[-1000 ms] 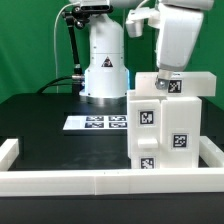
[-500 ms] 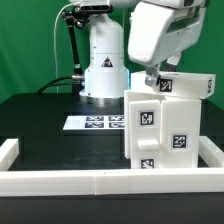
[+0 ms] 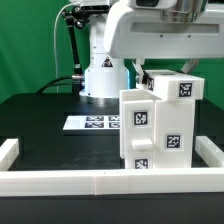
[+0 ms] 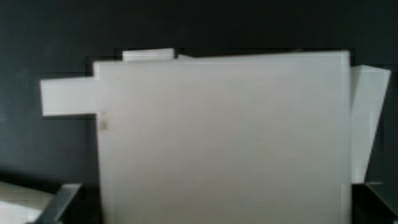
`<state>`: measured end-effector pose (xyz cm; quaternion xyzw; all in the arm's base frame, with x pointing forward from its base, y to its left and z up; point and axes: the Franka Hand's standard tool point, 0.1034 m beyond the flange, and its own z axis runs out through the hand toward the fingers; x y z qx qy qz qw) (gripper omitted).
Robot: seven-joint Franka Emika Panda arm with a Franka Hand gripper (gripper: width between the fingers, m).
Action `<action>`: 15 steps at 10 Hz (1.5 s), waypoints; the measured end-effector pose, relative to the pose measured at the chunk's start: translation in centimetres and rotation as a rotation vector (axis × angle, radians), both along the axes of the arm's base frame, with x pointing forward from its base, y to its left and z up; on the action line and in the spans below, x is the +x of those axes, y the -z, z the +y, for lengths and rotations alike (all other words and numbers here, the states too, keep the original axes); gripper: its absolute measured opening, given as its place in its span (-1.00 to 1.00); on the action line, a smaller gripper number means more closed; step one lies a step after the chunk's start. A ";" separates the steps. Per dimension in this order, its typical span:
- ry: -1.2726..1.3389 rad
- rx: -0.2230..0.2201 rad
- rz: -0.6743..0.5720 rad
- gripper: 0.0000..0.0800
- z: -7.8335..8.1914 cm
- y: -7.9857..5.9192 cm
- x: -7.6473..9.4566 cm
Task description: Assemble cabinet
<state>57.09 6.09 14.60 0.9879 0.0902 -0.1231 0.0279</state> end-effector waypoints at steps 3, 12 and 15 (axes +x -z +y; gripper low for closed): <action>0.212 -0.028 -0.016 0.42 0.7 -0.1 0.0; 0.507 -0.062 -0.021 0.95 1.2 0.0 -0.2; 0.507 -0.062 -0.020 0.99 1.2 0.0 -0.2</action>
Offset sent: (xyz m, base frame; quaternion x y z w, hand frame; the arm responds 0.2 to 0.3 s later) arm -0.0037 -0.0033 0.0020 -0.0005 0.0358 0.1749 0.9839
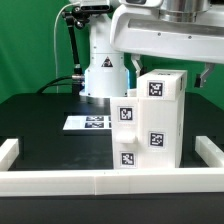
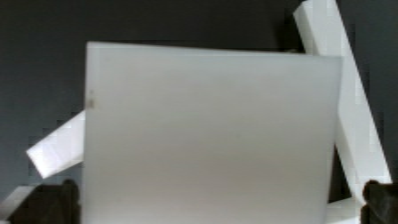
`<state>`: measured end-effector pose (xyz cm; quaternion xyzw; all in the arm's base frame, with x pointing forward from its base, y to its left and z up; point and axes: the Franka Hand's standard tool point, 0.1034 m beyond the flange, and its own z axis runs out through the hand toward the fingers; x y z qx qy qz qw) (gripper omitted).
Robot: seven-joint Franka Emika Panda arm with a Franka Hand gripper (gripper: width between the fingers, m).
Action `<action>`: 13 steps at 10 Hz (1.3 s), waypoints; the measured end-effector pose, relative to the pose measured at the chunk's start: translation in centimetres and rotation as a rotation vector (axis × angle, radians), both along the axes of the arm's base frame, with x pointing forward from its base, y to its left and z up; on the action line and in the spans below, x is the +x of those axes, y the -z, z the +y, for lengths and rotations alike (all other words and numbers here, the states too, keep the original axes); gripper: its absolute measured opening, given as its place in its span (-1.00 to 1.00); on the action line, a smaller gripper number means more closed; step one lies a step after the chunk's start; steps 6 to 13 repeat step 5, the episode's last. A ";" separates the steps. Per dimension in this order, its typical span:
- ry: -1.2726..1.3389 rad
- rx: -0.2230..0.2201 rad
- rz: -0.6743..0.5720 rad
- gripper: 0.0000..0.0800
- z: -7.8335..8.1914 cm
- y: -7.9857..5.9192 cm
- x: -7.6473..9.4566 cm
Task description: Assemble cabinet
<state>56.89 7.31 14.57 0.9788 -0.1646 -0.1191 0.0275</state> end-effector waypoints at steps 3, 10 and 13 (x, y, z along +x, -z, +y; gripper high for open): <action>0.000 0.000 0.000 0.99 0.0 0.0 0.0; 0.000 0.000 0.000 0.99 0.0 0.0 0.0; 0.000 0.000 0.000 0.99 0.0 0.0 0.0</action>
Offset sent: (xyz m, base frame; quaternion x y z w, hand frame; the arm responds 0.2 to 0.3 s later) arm 0.0000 0.0000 0.0000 0.0000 0.0000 0.0000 1.0000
